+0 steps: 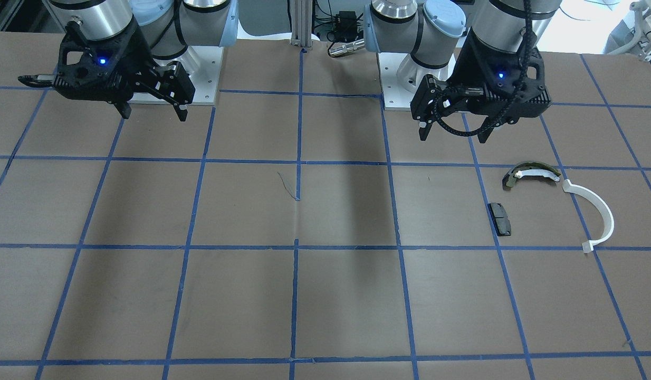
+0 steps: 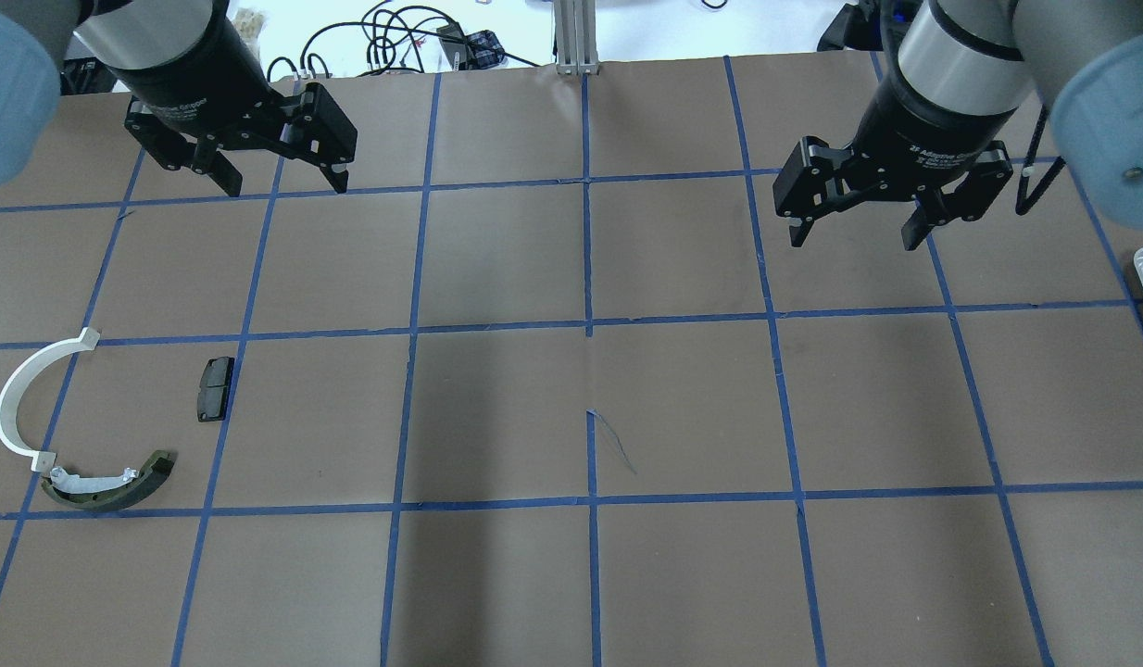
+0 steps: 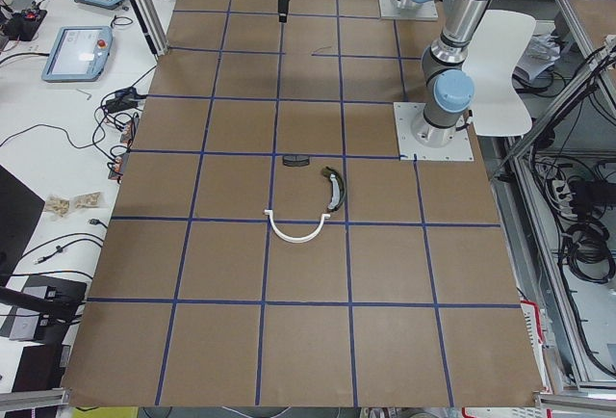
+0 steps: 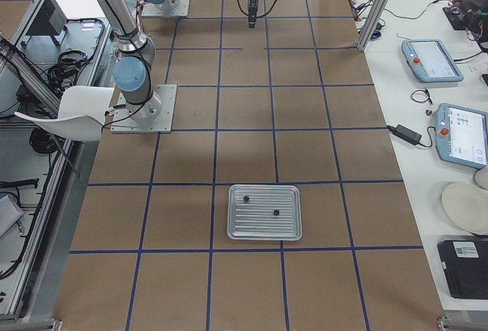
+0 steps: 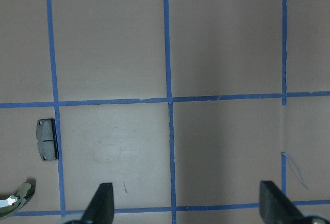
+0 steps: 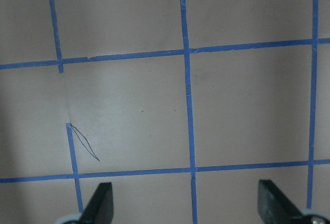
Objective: Place bearing gear from tray to pile
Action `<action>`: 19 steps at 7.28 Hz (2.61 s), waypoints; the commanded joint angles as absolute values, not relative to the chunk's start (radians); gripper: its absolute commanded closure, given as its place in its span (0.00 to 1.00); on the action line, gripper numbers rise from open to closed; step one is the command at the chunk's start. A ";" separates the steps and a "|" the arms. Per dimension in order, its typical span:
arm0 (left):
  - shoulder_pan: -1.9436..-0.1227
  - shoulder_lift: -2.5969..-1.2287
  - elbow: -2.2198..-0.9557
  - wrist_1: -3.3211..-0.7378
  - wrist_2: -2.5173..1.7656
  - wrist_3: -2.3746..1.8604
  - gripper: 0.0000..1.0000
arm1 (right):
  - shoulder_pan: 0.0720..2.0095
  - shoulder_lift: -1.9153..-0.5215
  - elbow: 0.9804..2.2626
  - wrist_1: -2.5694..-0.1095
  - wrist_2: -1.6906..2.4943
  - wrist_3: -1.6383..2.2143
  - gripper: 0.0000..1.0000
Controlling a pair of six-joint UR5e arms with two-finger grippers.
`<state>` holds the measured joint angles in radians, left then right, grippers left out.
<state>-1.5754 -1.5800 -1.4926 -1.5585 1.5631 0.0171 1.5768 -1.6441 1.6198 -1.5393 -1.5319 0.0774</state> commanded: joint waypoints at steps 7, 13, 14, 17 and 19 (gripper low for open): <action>-1.575 -1.580 -1.493 -1.559 1.563 0.018 0.00 | 1.536 -1.669 1.652 -1.525 -1.525 0.048 0.00; -1.575 -1.580 -1.493 -1.559 1.565 0.018 0.00 | 1.531 -1.671 1.652 -1.519 -1.520 0.045 0.00; -1.575 -1.580 -1.493 -1.559 1.565 0.018 0.00 | 1.531 -1.671 1.652 -1.519 -1.522 0.046 0.00; -1.575 -1.580 -1.493 -1.559 1.565 0.018 0.00 | 1.529 -1.671 1.652 -1.520 -1.523 0.045 0.00; -1.575 -1.580 -1.493 -1.557 1.563 0.018 0.00 | 1.519 -1.675 1.651 -1.519 -1.535 0.048 0.00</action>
<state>-1.5754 -1.5800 -1.4926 -1.5582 1.5644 0.0184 1.5257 -1.6728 1.6512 -1.5204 -1.5261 0.0473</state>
